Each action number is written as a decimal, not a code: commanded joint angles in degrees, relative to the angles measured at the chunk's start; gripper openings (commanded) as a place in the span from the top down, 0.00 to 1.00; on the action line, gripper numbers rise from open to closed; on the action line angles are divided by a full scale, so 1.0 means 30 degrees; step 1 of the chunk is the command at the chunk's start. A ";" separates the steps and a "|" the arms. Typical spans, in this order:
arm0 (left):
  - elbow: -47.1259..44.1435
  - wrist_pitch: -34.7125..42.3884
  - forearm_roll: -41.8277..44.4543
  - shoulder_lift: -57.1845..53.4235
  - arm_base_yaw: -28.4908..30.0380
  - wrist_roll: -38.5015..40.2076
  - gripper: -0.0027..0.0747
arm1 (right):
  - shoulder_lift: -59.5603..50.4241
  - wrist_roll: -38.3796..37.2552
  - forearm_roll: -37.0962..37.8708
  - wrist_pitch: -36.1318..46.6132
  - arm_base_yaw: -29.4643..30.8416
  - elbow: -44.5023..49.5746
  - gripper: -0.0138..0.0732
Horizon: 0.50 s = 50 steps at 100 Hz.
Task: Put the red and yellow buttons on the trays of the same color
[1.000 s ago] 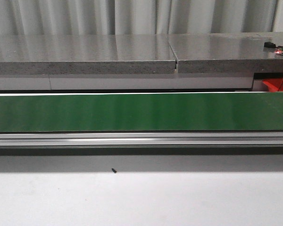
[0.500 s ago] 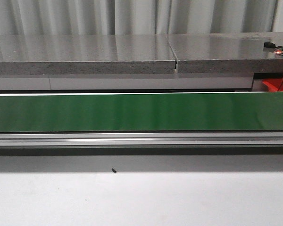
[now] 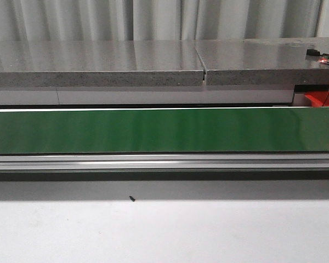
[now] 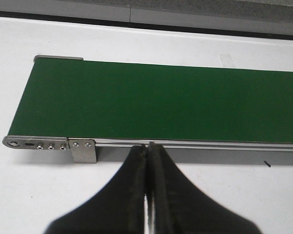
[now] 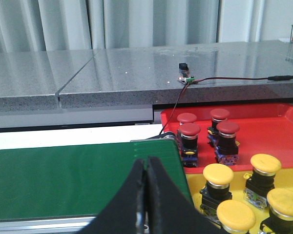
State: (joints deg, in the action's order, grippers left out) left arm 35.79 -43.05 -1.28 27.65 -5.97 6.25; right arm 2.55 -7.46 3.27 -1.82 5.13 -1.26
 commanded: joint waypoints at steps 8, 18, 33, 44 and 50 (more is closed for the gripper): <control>0.0496 0.1265 -0.0087 0.0103 -0.0144 0.0141 0.99 | -0.0886 -0.0083 0.0241 0.1757 0.0001 0.0270 0.91; 0.0496 0.1265 -0.0087 0.0103 -0.0144 0.0141 0.99 | -0.1485 -0.0129 0.0241 0.1552 0.0001 0.0688 0.91; 0.0496 0.1232 -0.0087 0.0103 -0.0144 0.0141 0.99 | -0.1447 -0.0129 0.0337 0.1432 -0.0333 0.0663 0.91; 0.0496 0.1232 -0.0087 0.0103 -0.0144 0.0141 0.99 | -0.1447 -0.0129 0.0364 0.1469 -0.0622 0.0681 0.91; 0.0496 0.1232 -0.0087 0.0103 -0.0144 0.0141 0.99 | -0.1447 -0.0129 0.0364 0.1483 -0.0763 0.0681 0.91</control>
State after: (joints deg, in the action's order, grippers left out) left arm 35.79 -43.15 -1.28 27.65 -5.97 6.25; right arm -0.52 -7.85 3.58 -1.89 3.29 1.54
